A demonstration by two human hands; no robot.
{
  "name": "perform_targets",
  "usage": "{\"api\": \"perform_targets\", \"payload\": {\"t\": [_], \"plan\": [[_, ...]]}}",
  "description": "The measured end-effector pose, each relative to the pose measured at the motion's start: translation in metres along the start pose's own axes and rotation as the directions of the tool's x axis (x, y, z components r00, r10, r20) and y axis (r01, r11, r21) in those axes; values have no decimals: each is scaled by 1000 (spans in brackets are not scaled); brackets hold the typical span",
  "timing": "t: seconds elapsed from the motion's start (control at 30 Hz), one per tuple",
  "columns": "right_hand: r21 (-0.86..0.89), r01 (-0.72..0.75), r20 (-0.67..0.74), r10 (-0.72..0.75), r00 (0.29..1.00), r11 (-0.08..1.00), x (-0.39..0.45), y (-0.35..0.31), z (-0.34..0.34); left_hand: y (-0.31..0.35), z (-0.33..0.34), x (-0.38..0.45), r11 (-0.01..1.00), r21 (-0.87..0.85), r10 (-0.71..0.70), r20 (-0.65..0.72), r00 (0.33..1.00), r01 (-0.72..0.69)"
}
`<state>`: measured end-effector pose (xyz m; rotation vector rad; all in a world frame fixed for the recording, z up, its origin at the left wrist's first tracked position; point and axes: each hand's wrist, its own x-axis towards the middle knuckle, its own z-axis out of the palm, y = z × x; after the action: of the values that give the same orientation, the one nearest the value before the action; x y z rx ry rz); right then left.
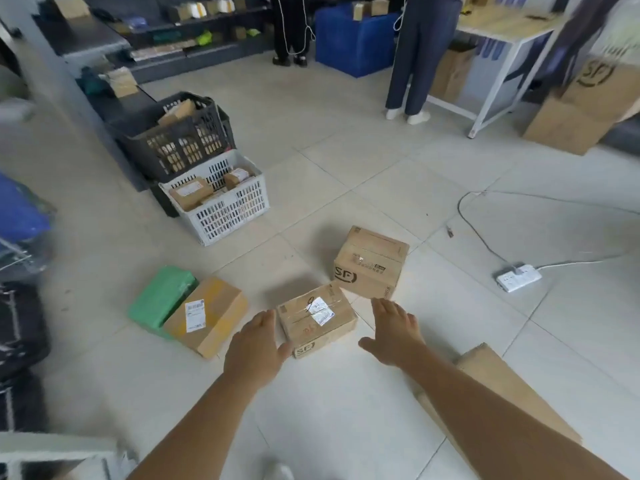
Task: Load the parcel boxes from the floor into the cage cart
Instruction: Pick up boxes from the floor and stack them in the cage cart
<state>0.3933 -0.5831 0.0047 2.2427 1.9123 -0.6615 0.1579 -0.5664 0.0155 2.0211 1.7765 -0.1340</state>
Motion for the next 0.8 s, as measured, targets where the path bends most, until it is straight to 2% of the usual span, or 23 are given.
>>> {"api": "perform_targets", "payload": {"t": [0.27,0.47,0.8], "plan": [[123,-235,-15,239,971,964,50,47,-22,45,-10,111,986,13,163,74,984,-164],[182,-337,-18,346,938,924,102,59,-39,70,-29,193,962,78,253,108,961,-262],[238,-409,12,419,908,881,224,119,-53,111,-26,331,951,166,232,168,958,-260]]}}
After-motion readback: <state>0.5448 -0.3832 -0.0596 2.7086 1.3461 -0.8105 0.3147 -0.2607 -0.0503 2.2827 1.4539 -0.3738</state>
